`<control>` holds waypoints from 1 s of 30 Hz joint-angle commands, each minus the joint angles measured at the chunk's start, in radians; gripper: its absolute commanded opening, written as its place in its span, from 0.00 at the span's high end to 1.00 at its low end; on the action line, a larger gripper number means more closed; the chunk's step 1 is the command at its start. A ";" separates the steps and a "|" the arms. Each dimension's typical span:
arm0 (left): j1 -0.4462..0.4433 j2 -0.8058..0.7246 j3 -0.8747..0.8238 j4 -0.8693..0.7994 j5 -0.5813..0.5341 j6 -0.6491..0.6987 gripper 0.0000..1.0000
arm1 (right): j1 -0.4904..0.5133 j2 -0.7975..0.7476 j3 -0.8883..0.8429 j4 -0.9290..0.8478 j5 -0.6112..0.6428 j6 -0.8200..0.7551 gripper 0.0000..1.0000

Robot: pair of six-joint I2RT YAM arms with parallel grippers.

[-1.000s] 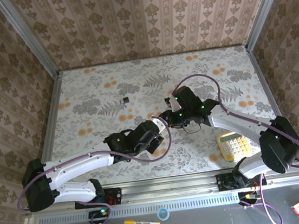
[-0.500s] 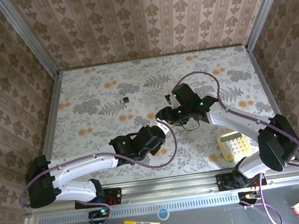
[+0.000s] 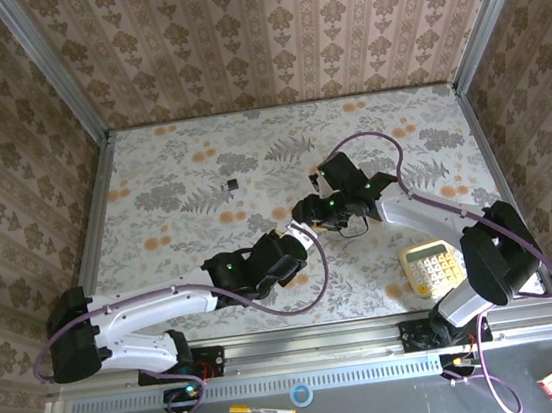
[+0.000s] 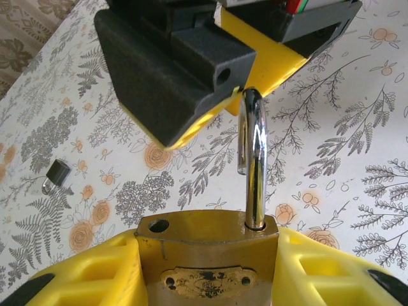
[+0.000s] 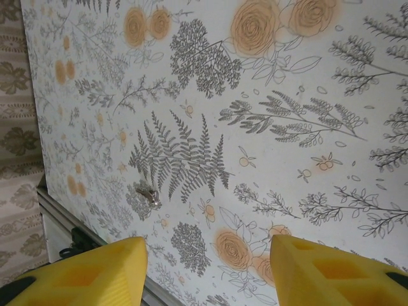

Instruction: Unlock with the key

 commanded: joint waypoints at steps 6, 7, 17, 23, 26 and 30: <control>0.029 0.022 0.036 0.002 -0.045 -0.037 1.00 | -0.055 -0.070 -0.017 -0.046 0.006 -0.021 0.41; 0.043 0.024 0.036 0.003 -0.029 -0.047 1.00 | -0.067 -0.085 -0.027 -0.055 0.014 -0.029 0.39; 0.219 0.079 0.063 0.047 0.382 -0.227 1.00 | -0.177 -0.348 -0.146 -0.148 0.128 -0.168 0.11; 0.222 0.236 0.192 0.020 0.514 -0.284 1.00 | -0.197 -0.485 -0.178 -0.202 0.165 -0.211 0.01; 0.223 0.328 0.273 -0.005 0.572 -0.313 1.00 | -0.197 -0.529 -0.190 -0.206 0.166 -0.217 0.00; 0.223 0.425 0.384 -0.077 0.578 -0.349 1.00 | -0.199 -0.607 -0.207 -0.214 0.182 -0.224 0.00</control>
